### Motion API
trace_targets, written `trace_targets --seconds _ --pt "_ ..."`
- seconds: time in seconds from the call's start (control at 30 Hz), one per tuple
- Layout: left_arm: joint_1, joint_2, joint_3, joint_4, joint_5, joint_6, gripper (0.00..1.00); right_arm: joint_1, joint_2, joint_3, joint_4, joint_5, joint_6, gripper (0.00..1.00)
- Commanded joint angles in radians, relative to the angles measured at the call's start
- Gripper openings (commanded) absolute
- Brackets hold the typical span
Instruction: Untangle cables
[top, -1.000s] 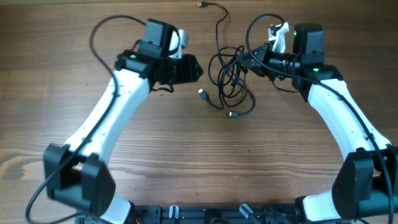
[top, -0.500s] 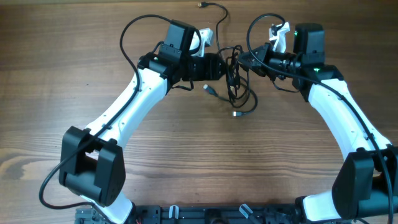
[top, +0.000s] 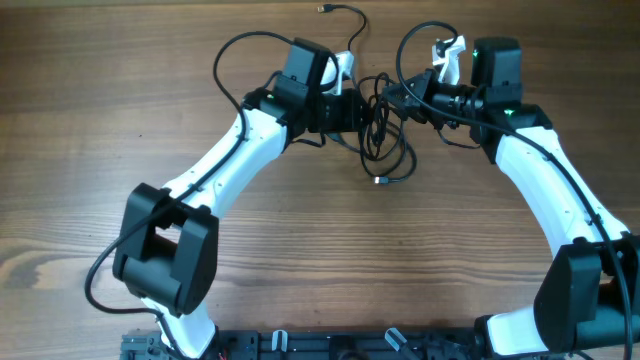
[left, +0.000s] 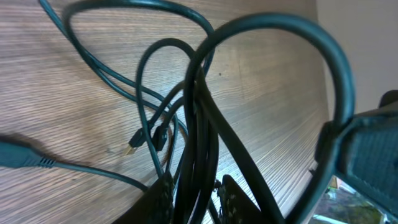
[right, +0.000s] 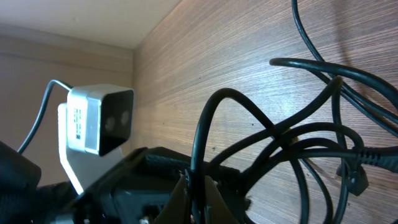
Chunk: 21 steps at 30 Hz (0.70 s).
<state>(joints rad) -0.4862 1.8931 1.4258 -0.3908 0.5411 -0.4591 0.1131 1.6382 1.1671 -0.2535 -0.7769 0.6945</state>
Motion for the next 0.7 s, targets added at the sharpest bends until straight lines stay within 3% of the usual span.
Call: trace_targets --seconds 0.0,0.23,0.33,0.5,0.57,0.67 --pt "-0.042 0.051 0.001 0.015 -0.008 -0.021 0.24 0.005 0.004 0.004 0.003 -0.010 -0.015 0.04" --pt "-0.049 0.072 0.001 -0.037 -0.073 -0.016 0.04 0.005 0.004 0.004 0.002 -0.009 -0.018 0.04" --pt "0.015 0.024 0.001 -0.119 -0.097 0.019 0.04 0.005 0.005 0.004 -0.012 0.009 -0.033 0.04" --pt "0.157 -0.215 0.001 -0.346 -0.292 0.068 0.04 0.005 0.005 0.004 -0.164 0.260 -0.047 0.04" --pt "0.187 -0.291 0.001 -0.389 -0.291 0.086 0.04 0.005 0.005 0.004 -0.103 0.099 -0.141 0.05" --pt "0.191 -0.393 0.001 -0.384 -0.243 0.117 0.04 0.005 -0.003 0.005 0.021 -0.206 -0.247 0.27"
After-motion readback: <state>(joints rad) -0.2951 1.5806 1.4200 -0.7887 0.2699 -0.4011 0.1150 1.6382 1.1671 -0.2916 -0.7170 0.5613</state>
